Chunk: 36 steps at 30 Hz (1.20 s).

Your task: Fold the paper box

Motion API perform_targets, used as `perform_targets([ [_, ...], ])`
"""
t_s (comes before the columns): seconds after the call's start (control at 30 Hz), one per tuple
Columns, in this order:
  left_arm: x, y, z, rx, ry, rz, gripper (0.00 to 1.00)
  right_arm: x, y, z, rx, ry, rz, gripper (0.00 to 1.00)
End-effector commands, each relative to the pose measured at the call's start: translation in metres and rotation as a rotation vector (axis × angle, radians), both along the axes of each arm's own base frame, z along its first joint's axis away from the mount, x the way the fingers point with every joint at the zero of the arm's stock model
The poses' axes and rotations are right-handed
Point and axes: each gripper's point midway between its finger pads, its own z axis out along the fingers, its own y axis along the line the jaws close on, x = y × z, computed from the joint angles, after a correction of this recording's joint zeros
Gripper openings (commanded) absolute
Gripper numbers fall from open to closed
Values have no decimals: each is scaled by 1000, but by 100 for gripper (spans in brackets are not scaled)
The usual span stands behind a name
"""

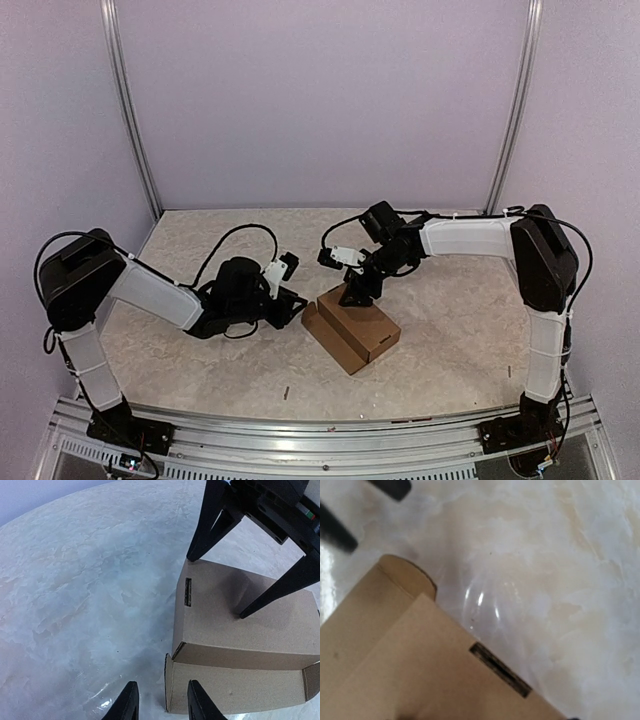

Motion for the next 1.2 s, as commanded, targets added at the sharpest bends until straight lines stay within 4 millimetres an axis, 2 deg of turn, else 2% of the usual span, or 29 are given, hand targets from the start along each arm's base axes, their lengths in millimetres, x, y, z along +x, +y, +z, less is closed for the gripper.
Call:
perform_targets([
  [0.0,-7,-11,-15,-24,55,-72,34,-28,-30,-45,-166,130,3,73],
  [0.17,-11,-6,-31,-19,75,-63,33,-29,-30,-46,-167,132,2,73],
  [0.57,-7,-5,-48,-46,95,-72,10,-30,-32,-49,-173,139,2,72],
  [0.77,-5,-6,-47,-54,81,-77,0,-31,-32,-51,-175,144,3,73],
  [1.17,-7,-11,-32,-26,-10,-86,0,-31,-32,-54,-183,152,4,72],
])
